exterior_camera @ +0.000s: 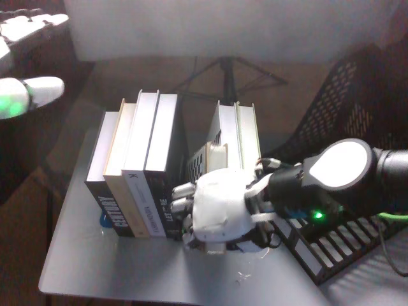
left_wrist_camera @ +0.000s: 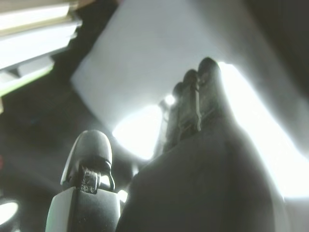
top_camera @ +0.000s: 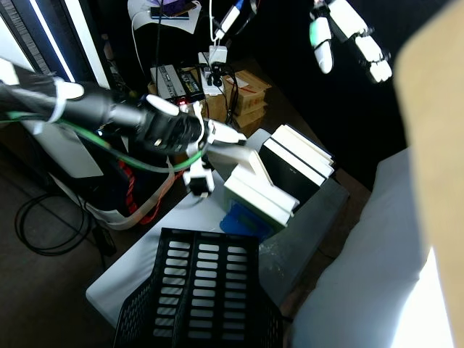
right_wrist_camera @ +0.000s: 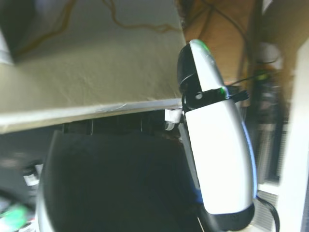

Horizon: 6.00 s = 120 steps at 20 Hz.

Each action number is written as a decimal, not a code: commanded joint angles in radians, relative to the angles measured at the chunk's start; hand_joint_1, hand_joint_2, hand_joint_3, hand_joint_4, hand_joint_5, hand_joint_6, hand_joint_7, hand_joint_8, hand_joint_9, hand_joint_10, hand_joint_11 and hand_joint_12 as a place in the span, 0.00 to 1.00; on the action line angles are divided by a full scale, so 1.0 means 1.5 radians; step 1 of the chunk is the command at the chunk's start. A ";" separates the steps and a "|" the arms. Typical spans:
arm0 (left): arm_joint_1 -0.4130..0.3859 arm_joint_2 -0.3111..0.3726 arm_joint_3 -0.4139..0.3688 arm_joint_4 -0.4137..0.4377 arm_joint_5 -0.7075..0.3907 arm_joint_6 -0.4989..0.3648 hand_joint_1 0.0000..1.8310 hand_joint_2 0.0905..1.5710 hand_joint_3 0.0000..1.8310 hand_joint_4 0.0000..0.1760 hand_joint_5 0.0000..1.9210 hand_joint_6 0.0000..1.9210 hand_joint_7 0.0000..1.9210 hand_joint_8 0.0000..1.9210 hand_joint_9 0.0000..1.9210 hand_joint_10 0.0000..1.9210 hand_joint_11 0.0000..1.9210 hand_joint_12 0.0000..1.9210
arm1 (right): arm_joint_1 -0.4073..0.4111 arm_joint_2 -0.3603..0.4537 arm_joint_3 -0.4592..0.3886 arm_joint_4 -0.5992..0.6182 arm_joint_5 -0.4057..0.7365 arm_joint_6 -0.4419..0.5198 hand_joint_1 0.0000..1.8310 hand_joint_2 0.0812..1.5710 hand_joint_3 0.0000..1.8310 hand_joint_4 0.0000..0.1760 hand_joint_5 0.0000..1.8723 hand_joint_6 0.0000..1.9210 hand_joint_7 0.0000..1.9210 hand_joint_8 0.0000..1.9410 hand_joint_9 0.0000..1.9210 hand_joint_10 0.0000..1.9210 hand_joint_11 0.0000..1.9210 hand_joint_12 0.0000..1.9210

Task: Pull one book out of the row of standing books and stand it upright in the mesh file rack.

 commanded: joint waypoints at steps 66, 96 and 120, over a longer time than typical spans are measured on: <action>-0.040 -0.021 0.006 -0.026 -0.102 -0.009 0.15 0.89 0.00 0.28 0.03 0.00 0.00 0.00 0.00 0.00 0.00 0.00 | 0.239 0.279 -0.029 0.274 0.135 0.020 0.73 0.76 0.00 0.00 0.38 0.69 0.45 0.65 0.37 0.79 0.11 1.00; -0.086 -0.037 -0.004 0.005 -0.059 -0.010 0.14 0.91 0.00 0.41 0.01 0.00 0.00 0.00 0.00 0.00 0.00 0.00 | 0.713 0.571 -0.212 -0.477 0.126 0.508 0.74 0.76 0.00 0.00 0.38 0.67 0.44 0.66 0.38 0.78 0.20 0.92; -0.007 -0.039 -0.026 -0.066 -0.104 -0.012 0.20 0.90 0.00 0.29 0.02 0.00 0.00 0.00 0.00 0.00 0.00 0.00 | 0.403 0.431 -0.138 -0.591 0.104 0.569 0.74 0.74 0.00 0.00 0.40 0.62 0.46 0.59 0.43 0.75 0.36 0.84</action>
